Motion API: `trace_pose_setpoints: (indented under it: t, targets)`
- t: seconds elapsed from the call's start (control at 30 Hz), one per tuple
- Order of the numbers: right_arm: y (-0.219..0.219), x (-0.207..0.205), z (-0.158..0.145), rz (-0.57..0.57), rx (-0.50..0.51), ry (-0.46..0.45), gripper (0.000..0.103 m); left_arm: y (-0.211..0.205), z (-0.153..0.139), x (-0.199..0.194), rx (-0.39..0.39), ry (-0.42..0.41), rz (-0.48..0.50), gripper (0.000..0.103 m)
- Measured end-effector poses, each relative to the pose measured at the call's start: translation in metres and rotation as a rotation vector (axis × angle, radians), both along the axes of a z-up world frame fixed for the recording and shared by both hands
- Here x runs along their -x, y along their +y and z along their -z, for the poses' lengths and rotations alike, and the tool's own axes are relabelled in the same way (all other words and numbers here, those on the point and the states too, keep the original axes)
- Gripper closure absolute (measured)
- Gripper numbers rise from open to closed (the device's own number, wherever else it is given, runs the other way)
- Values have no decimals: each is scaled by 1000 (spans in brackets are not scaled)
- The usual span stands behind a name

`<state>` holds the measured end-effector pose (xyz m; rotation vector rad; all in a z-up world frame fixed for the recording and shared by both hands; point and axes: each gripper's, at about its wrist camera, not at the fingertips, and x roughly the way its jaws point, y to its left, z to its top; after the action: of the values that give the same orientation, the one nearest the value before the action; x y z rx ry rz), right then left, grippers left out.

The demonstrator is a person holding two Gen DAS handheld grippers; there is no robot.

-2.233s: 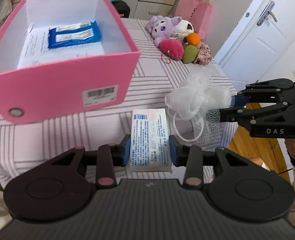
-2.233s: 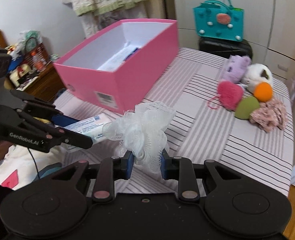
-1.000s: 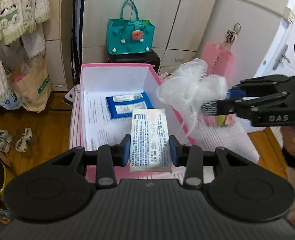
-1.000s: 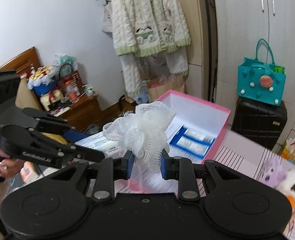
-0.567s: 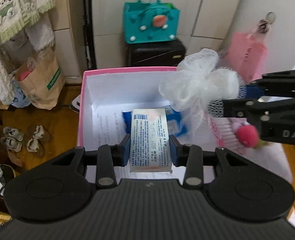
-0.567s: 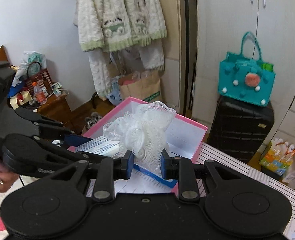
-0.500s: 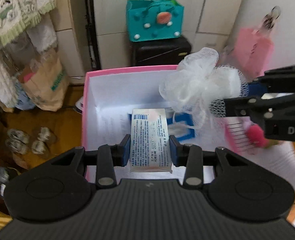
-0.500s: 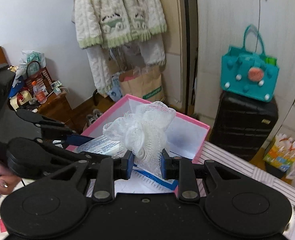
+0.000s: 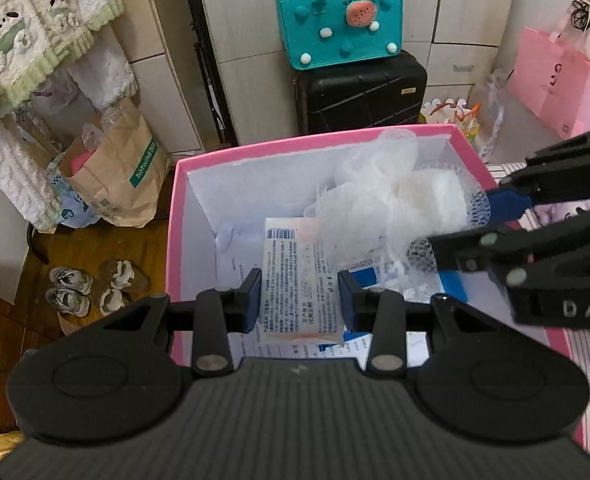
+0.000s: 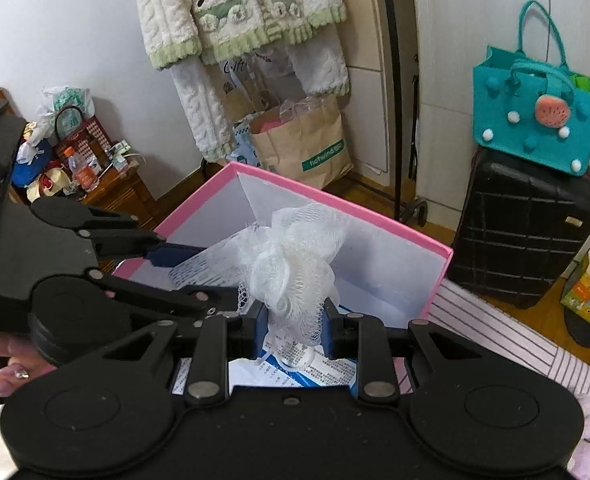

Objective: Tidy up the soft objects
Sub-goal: 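Lower the medicine box into the box with the left gripper while the right releases the puff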

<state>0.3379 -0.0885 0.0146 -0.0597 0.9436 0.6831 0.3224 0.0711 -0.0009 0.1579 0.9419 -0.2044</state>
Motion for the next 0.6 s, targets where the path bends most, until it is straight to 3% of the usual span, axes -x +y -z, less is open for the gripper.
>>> trace_pose_setpoints:
  t: [0.27, 0.47, 0.6]
  targets:
    - [11, -13, 12, -44, 45, 20, 72, -3, 8, -13, -55, 23, -35, 64]
    - [20, -24, 24, -74, 79, 16, 72, 2, 11, -18, -47, 23, -87, 64]
    - [23, -30, 28, -75, 78, 25, 72, 4, 9, -16, -41, -28, -116, 62]
